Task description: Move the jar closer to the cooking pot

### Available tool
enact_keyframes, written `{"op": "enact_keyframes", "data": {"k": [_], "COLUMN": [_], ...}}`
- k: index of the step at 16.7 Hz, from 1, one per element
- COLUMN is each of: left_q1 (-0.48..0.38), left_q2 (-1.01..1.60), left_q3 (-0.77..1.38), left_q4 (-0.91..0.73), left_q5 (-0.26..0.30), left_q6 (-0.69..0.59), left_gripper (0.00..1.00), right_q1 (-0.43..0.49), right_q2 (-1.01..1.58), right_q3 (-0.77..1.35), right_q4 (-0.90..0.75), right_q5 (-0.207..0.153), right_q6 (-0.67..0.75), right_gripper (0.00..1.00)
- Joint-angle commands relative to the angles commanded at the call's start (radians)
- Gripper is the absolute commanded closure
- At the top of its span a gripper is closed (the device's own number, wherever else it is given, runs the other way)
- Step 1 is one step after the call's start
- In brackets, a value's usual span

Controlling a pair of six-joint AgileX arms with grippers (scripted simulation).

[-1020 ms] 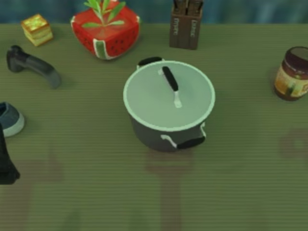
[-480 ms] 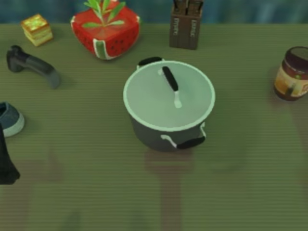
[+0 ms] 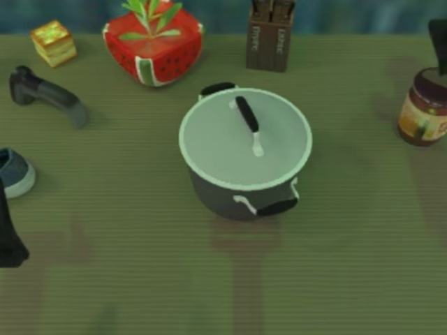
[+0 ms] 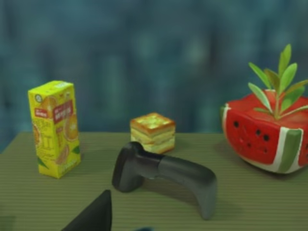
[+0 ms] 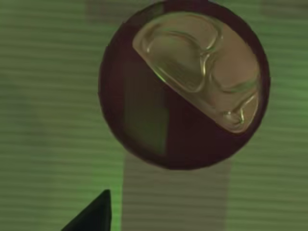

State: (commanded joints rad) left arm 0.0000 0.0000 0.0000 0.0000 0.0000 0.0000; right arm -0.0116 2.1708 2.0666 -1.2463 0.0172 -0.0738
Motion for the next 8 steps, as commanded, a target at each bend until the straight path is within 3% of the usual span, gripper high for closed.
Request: {"op": "enact_keyframes", "data": {"k": [4, 8], "left_q1": [0.000, 0.000], "left_q2": [0.000, 0.000], "left_q3": [0.000, 0.000], "left_q4": [0.000, 0.000], "left_q5": [0.000, 0.000], "left_q6": [0.000, 0.000], "left_gripper": [0.00, 0.00], "right_q1": [0.022, 0.030], "right_q2": [0.230, 0.298], "right_q3": [0.222, 0.290], "right_q4": [-0.087, -0.112], "right_q5": [-0.015, -0.022], "right_q6": [-0.022, -0.029], "right_gripper": [0.00, 0.00]}}
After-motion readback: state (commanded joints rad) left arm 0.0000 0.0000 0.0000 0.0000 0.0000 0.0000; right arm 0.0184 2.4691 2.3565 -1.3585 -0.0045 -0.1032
